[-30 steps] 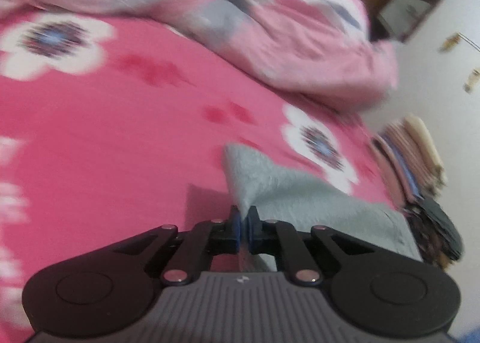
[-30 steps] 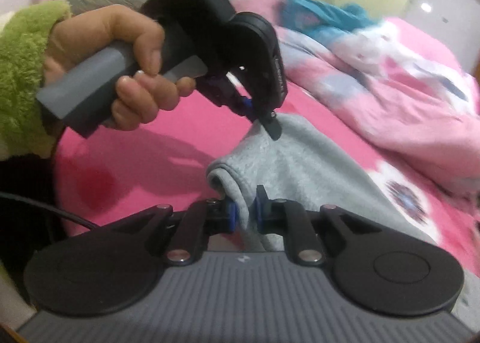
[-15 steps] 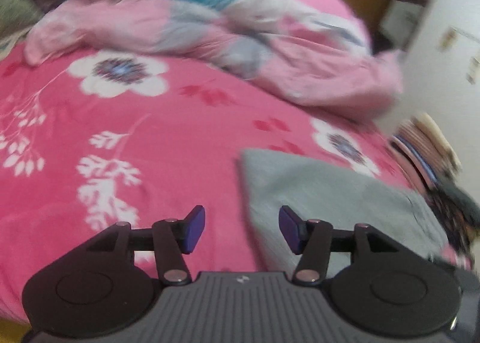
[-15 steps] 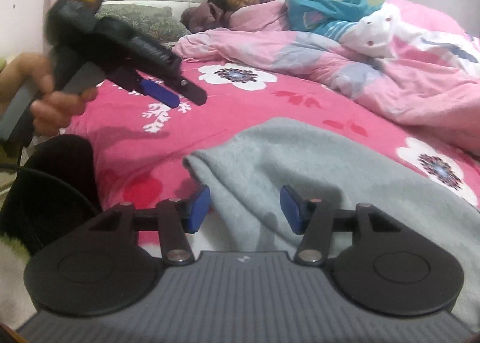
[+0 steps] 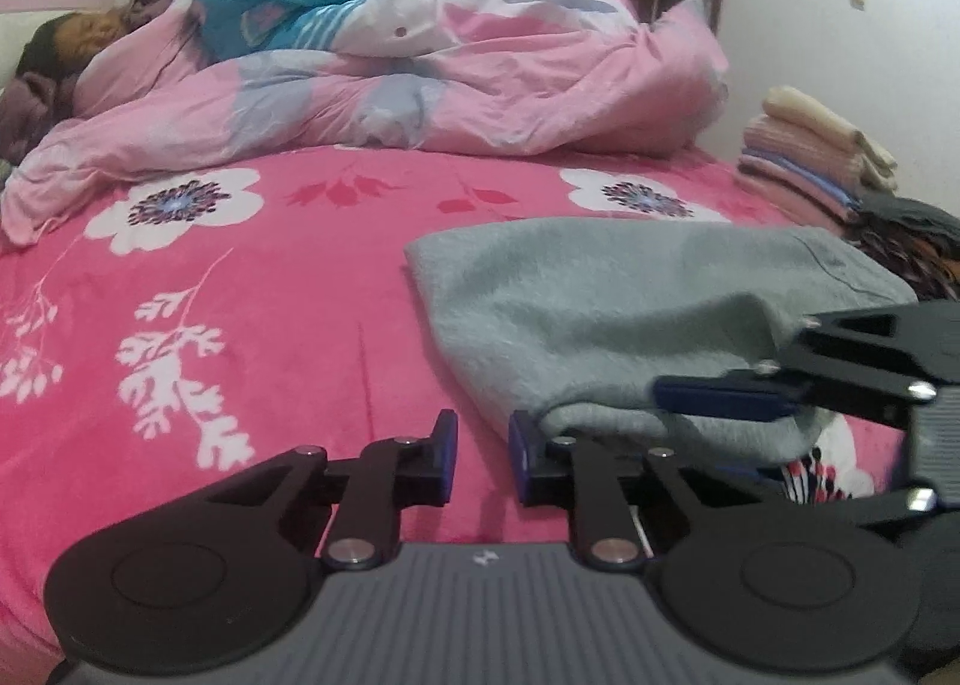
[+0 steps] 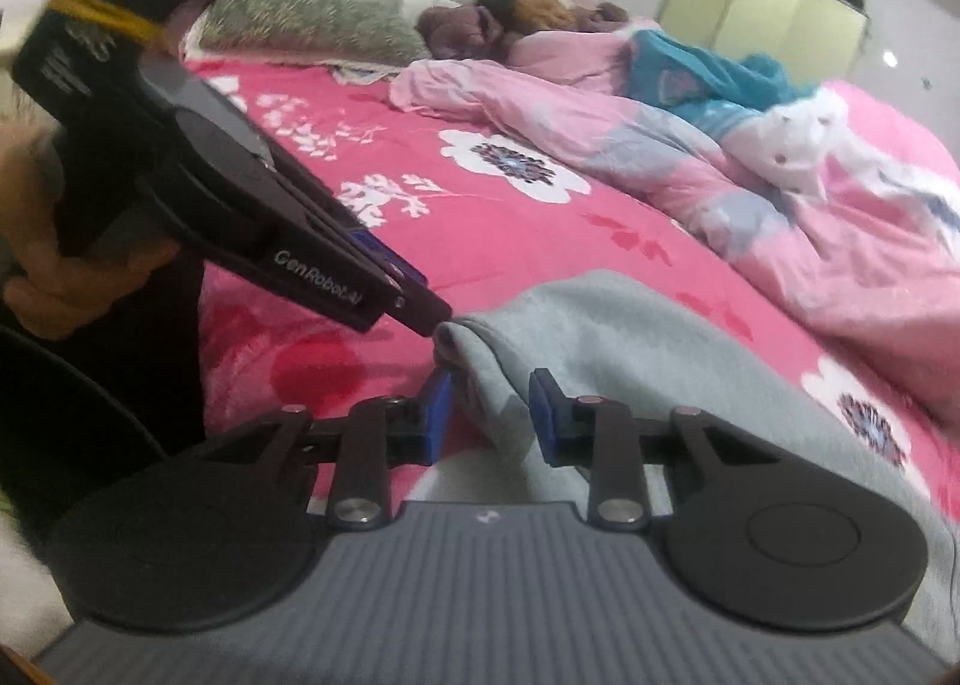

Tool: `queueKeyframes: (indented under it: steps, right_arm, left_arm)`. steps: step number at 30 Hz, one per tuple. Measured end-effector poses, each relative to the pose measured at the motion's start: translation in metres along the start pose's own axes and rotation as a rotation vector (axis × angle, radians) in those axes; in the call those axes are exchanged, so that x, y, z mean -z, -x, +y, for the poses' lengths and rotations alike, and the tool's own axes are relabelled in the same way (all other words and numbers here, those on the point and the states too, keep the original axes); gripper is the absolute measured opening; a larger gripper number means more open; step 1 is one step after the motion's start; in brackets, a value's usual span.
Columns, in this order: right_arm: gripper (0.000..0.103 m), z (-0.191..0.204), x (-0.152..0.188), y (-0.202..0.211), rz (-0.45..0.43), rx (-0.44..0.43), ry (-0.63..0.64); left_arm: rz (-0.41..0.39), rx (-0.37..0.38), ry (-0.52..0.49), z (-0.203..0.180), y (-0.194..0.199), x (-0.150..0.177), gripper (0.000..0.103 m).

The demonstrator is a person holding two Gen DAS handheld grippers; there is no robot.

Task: Fold clothes

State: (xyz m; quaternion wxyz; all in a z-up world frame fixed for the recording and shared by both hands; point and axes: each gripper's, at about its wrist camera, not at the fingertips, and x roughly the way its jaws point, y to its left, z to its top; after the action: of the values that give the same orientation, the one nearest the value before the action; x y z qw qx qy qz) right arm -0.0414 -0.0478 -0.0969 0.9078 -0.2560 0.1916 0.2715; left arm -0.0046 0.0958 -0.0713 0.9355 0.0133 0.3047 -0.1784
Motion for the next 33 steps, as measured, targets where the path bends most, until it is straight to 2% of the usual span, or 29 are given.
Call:
queueKeyframes:
  steps: [1,2,7,12,19,22,26,28,30,32,33]
  right_arm:
    - [0.007,0.001,0.0,-0.003,0.005,0.006,0.016]
    - [0.003,0.001,0.0,-0.005,0.011,0.016,0.025]
    - [0.002,-0.008,-0.002,-0.003,0.023,0.037,-0.02]
    - [0.002,-0.007,0.001,-0.006,0.034,0.028,-0.04]
    - [0.003,-0.005,0.002,-0.006,0.02,0.035,-0.023]
    - [0.009,-0.005,0.003,-0.009,0.013,0.009,-0.022]
    - [0.031,0.004,0.001,-0.017,0.01,-0.016,0.017]
    - [0.037,0.008,-0.002,-0.022,0.006,-0.005,0.04]
    - [0.034,0.01,-0.003,-0.027,0.003,0.016,0.06]
    - [0.014,0.006,-0.004,-0.031,0.005,0.052,0.059]
    - [0.014,0.003,-0.004,-0.032,0.005,0.06,0.051]
  left_arm:
    - [0.002,0.006,0.002,0.0,0.0,0.001,0.018]
    - [0.004,0.016,0.006,0.001,0.0,0.002,0.018]
    - [0.003,0.069,0.011,0.0,-0.001,0.009,0.025]
    - [0.014,0.078,0.032,-0.001,-0.012,0.01,0.025]
    - [-0.022,0.038,0.027,-0.001,-0.013,0.007,0.024]
    - [-0.025,0.042,0.036,0.002,-0.012,0.007,0.021]
    - [-0.04,0.056,0.046,0.001,-0.012,0.005,0.015]
    - [-0.052,0.063,0.044,0.002,-0.012,0.004,0.012]
    - [-0.061,0.071,0.044,0.002,-0.011,0.003,0.012]
    - [-0.064,0.076,0.05,0.004,-0.012,0.003,0.012]
    - [-0.065,0.077,0.053,0.004,-0.012,0.003,0.012]
